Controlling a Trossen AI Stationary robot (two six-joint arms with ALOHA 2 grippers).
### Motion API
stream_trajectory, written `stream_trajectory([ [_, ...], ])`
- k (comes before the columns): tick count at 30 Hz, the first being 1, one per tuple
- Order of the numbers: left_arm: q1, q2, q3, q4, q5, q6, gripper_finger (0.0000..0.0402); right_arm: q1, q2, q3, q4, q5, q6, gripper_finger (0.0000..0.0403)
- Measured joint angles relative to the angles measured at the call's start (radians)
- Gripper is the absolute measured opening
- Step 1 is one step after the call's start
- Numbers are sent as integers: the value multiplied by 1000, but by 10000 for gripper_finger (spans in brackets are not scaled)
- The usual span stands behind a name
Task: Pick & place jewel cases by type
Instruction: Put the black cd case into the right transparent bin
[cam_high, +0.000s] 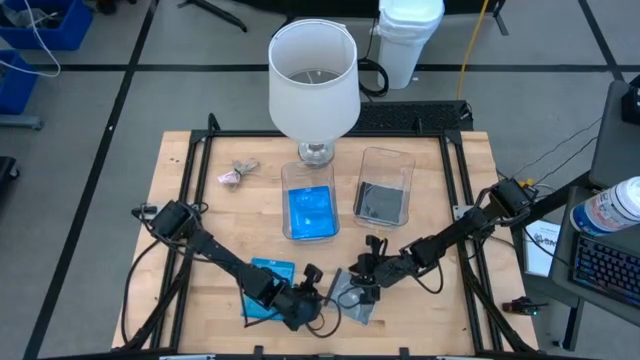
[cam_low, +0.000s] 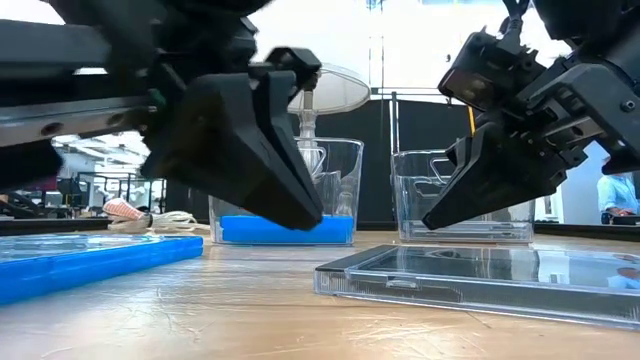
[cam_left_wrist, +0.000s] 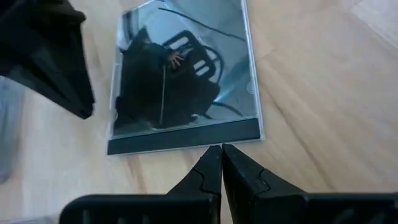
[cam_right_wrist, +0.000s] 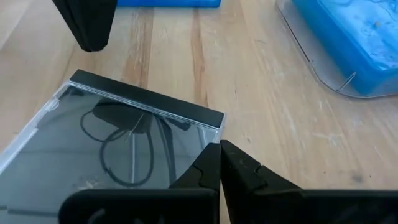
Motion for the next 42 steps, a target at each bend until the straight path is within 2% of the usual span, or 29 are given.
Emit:
stream_trajectory([
  [5, 27, 0, 0, 3, 90, -16, 21, -5, 0, 0, 0, 0, 9, 0],
  [9, 17, 0, 0, 6, 92, 19, 21, 18, 0, 38, -70, 19, 0, 0],
  [12, -7, 9, 0, 19, 68, 46, 22, 59, -9, 131, -291, 101, 24, 0],
  [17, -46, 11, 0, 45, 46, 132, 22, 122, -13, 287, -673, 204, 232, 0],
  [22, -71, 11, 0, 25, 14, 148, 27, 186, -13, 309, -814, 181, 468, 0],
  [25, -77, 11, 0, 0, 7, 124, 51, 211, -7, 309, -870, 183, 555, 0],
  [30, -74, 11, 0, 17, 4, 117, 123, 209, -3, 270, -843, 177, 585, 0],
  [35, -42, 16, 0, 36, 6, 131, 188, 177, -3, 201, -786, 89, 618, 0],
  [42, 4, 83, 5, 94, 75, 151, 228, 160, -8, 155, -763, 53, 694, 0],
])
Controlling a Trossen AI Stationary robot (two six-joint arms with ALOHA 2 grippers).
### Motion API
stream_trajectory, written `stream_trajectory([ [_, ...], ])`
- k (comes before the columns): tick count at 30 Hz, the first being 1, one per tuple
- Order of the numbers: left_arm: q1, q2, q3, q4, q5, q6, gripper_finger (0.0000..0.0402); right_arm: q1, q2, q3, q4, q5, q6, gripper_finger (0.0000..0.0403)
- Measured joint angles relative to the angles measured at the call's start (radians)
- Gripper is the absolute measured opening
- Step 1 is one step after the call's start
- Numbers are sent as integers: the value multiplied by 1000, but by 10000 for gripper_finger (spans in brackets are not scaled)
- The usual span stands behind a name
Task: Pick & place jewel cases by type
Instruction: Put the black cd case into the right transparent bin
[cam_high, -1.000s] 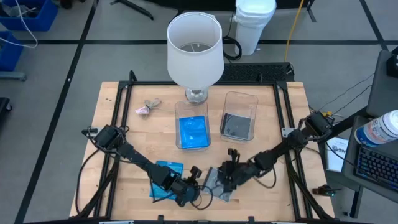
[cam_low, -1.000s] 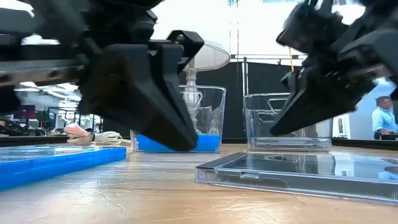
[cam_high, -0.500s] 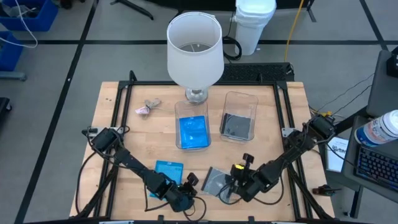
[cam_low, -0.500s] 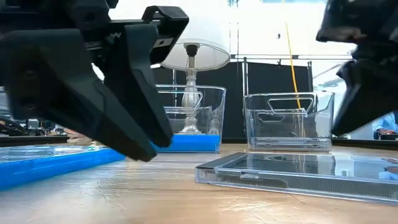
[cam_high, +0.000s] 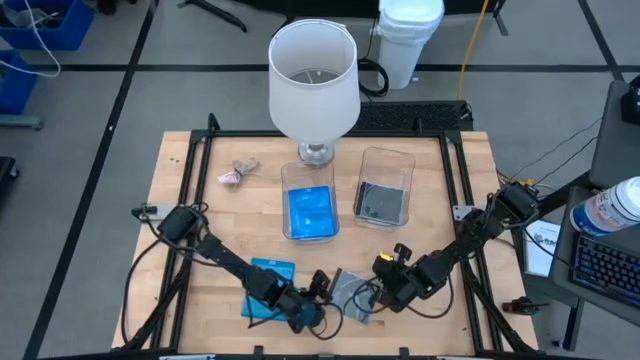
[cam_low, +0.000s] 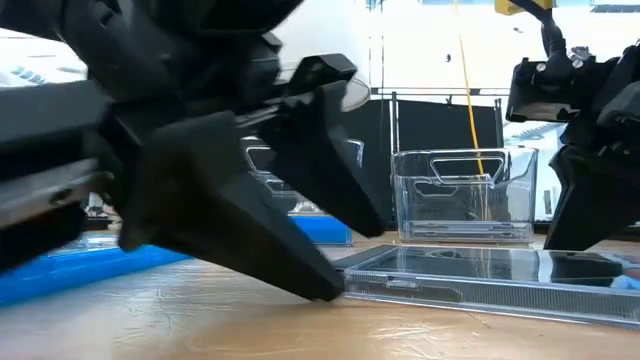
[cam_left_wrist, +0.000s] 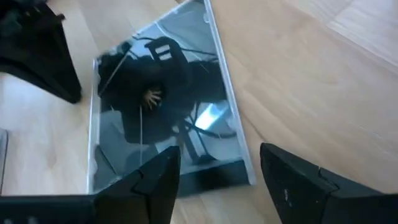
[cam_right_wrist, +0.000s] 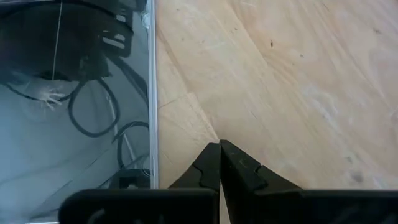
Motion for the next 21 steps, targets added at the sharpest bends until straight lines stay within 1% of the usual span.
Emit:
stream_trajectory([
  [5, 7, 35, 0, 42, -12, 43, 227, 0, 0, -32, 117, -2, -43, 0],
  [9, 8, 38, 0, 61, -39, 50, 221, -2, 2, -87, 297, -18, -81, 0],
  [15, 11, 40, -3, 74, -99, 76, 220, -3, 0, -215, 582, -77, -115, 0],
  [21, 19, 42, -4, 115, -121, 118, 219, -4, 2, -298, 756, -105, -139, 0],
])
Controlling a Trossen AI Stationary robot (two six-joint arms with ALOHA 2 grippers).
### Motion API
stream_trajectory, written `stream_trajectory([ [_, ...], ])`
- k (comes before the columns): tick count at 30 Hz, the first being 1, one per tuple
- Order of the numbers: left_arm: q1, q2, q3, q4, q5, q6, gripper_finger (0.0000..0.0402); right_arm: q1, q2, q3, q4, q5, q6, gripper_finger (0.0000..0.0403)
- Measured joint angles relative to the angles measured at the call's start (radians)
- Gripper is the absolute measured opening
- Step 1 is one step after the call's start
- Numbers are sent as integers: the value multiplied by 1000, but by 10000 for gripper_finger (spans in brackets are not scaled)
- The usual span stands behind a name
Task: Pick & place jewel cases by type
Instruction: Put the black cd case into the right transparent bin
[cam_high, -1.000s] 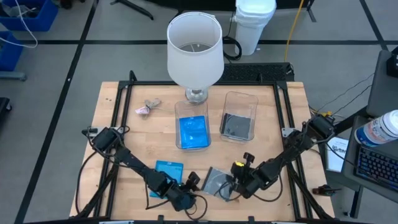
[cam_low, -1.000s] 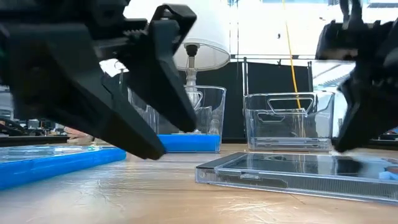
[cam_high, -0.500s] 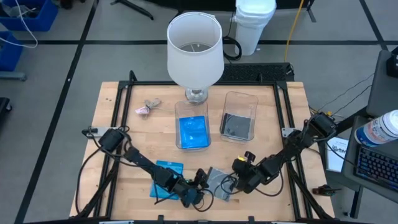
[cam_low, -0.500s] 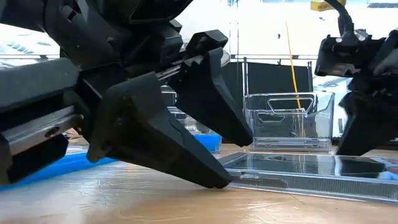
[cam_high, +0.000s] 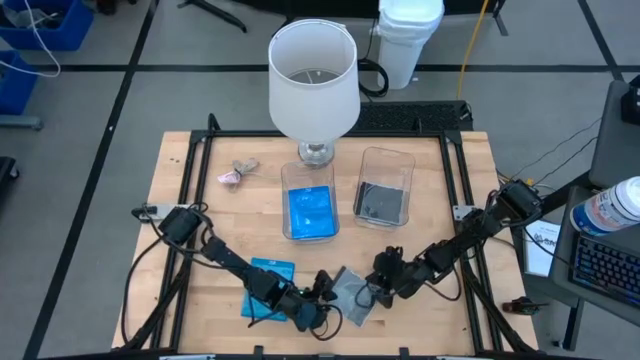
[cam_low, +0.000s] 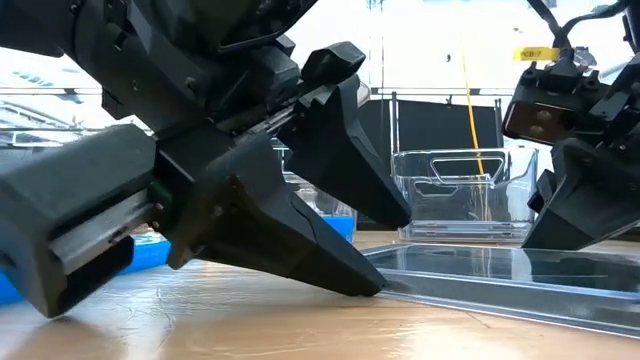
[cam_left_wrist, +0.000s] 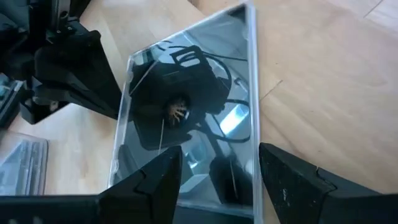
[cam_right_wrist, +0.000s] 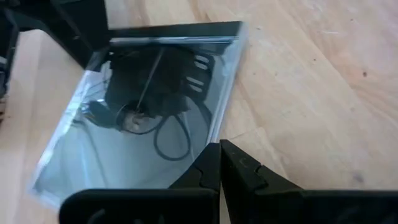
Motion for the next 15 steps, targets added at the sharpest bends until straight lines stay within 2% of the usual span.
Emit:
stream_trajectory([
  [15, 12, 2, -3, 126, -33, 142, 221, 1, 2, -7, 63, -2, -77, 0],
])
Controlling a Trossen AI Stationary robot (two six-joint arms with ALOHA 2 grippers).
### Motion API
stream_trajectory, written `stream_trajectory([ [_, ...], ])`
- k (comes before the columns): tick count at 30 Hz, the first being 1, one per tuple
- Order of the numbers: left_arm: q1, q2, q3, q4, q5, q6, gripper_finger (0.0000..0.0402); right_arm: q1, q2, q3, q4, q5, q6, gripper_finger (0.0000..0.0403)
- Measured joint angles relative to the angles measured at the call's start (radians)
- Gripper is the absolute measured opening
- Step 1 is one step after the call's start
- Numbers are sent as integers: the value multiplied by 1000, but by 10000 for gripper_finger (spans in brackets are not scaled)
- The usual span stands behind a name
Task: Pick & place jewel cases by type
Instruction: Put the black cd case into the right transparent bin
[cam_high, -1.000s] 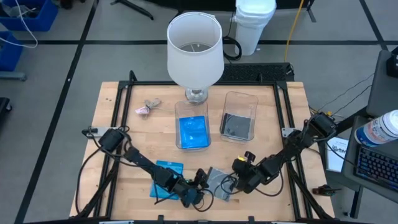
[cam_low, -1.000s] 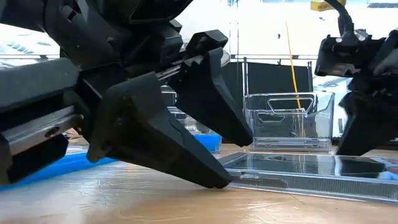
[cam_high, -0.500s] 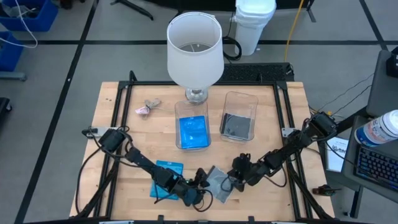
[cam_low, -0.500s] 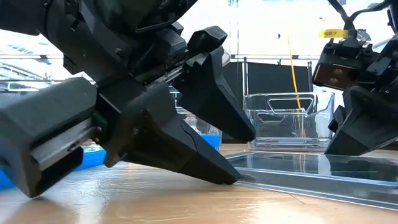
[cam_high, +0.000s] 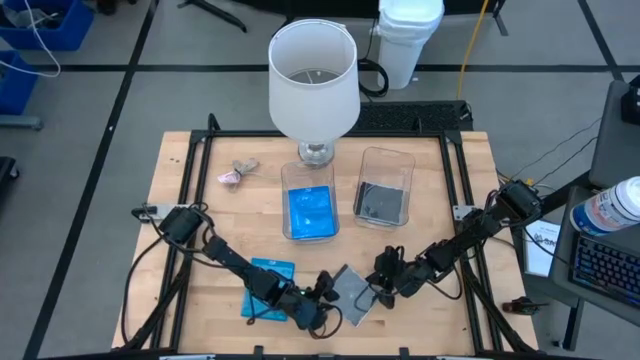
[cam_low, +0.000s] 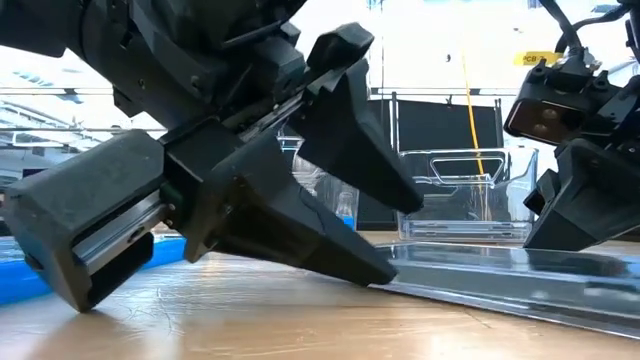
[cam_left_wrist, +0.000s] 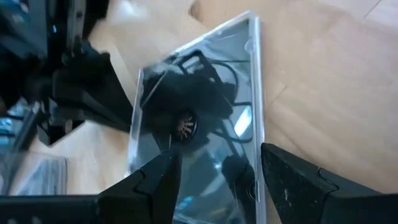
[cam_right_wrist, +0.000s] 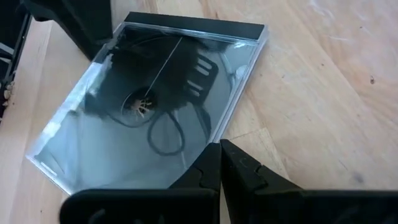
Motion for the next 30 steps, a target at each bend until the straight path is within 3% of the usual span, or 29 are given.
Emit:
stream_trajectory([
  [15, -1, 2, -1, 55, -4, 47, 221, 1, 0, 0, 7, 1, -12, 0],
  [30, -1, 2, 1, 56, 16, 52, 221, 2, 2, -1, 37, 21, -135, 16],
])
